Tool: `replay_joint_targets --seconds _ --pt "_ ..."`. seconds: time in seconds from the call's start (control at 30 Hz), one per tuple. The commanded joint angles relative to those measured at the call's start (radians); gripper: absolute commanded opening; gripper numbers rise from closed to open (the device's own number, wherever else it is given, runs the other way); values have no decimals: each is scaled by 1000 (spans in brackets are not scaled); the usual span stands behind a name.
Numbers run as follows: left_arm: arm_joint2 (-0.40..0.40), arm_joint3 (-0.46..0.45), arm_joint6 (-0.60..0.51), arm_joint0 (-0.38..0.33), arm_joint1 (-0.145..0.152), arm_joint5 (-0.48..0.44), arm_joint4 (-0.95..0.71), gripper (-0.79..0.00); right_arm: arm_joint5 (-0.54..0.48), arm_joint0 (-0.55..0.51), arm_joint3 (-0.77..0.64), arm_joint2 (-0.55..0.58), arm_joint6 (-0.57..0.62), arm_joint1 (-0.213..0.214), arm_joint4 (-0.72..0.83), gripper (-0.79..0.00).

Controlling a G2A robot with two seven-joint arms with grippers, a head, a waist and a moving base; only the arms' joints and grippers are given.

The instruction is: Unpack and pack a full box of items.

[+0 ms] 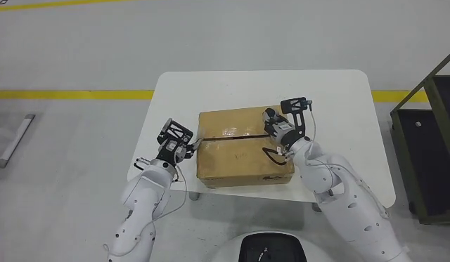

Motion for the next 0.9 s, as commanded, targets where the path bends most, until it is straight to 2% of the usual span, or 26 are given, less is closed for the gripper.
replay_joint_targets --seconds 0.0,0.2,0.43,0.87 --pt "19 6 1 -12 -3 10 2 0 0 0 0 0 -1 0 0 -785" --pt "68 18 9 -43 -11 16 12 0 4 -7 -12 4 -2 2 -1 -785" --pt "91 35 13 -42 -15 22 27 0 6 -20 -25 12 -7 4 2 -785" --pt "139 -15 20 -32 -23 -4 1 0 1 -28 -43 23 -23 6 10 -785"
